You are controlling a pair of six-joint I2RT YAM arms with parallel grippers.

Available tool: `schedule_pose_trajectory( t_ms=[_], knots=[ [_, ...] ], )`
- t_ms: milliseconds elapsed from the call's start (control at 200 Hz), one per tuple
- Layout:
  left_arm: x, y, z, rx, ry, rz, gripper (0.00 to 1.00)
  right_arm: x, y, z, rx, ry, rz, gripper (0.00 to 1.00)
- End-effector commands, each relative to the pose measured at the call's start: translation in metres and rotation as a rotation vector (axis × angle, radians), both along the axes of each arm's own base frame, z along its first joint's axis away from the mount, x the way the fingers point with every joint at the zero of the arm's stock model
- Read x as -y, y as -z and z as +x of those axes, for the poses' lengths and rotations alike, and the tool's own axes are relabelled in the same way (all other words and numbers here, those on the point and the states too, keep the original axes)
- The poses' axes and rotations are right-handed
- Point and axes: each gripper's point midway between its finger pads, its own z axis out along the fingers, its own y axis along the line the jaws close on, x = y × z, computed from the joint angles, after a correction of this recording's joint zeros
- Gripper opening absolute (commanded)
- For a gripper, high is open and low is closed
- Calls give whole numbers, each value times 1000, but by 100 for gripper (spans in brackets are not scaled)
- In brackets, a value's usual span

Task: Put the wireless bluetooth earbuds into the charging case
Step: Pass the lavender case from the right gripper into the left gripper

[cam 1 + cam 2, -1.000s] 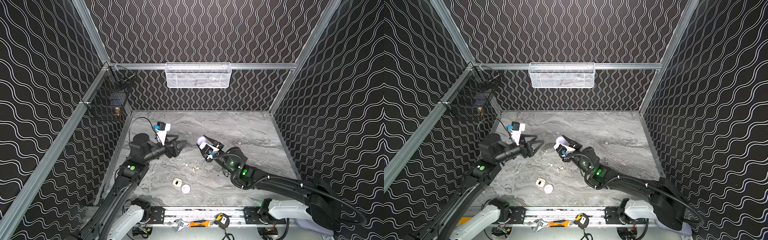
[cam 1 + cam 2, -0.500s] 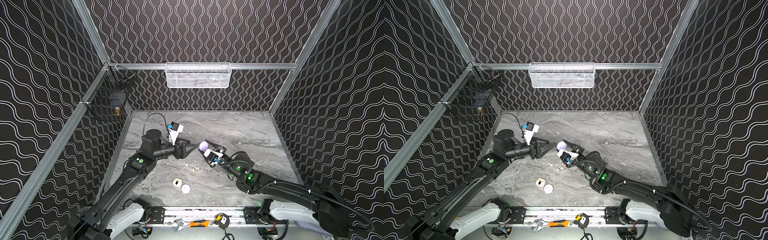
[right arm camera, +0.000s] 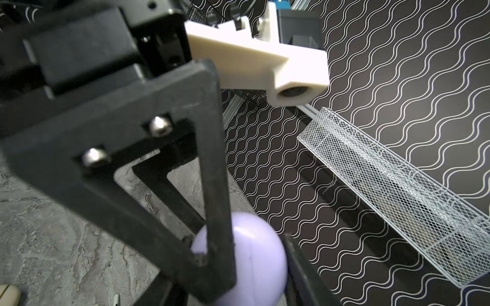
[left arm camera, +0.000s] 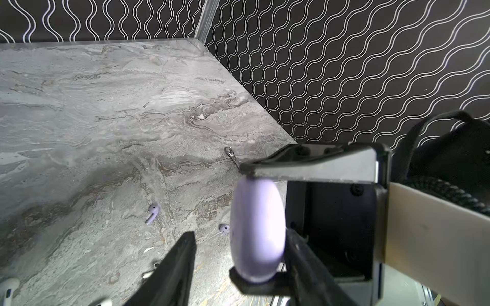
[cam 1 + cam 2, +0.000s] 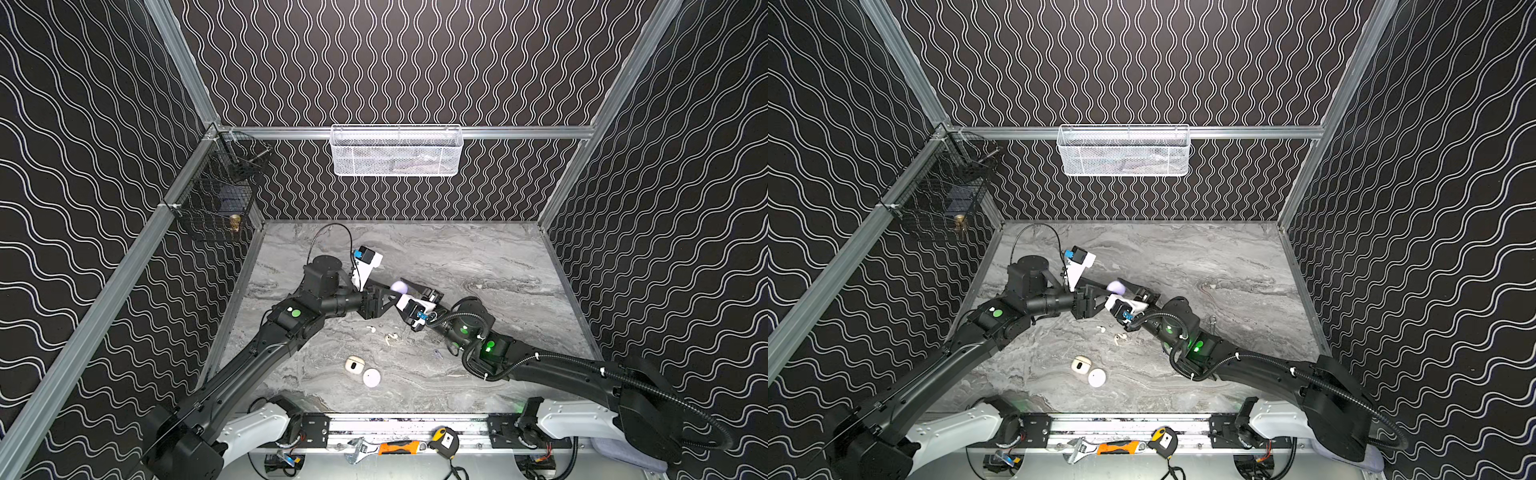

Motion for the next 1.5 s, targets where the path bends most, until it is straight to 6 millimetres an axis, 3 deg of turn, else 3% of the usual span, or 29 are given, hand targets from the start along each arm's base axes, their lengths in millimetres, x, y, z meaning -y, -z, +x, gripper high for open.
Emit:
schedule_pose_trajectory(
  t_ms=[0, 786, 941, 1011, 1171, 1306, 1496],
  knots=[
    [1, 0, 0, 20, 7, 12, 54, -1, -21, 3, 61, 10, 58, 32],
    [-1, -2, -2, 10, 7, 22, 33, 0, -38, 6, 76, 27, 156, 31],
    [3, -4, -6, 20, 42, 6, 21, -2, -41, 1, 61, -5, 172, 32],
    [5, -6, -8, 32, 59, -6, 16, -4, -44, -3, 53, -28, 187, 37],
    [5, -8, -1, 75, 52, 13, 4, 1, -47, -12, 53, -60, 208, 60],
    [4, -14, 5, 144, 37, 29, 0, 8, -45, -23, 47, -92, 209, 83],
    [-4, -23, -2, 401, 65, 54, 0, 25, -41, -39, 26, -115, 211, 84]
  ],
)
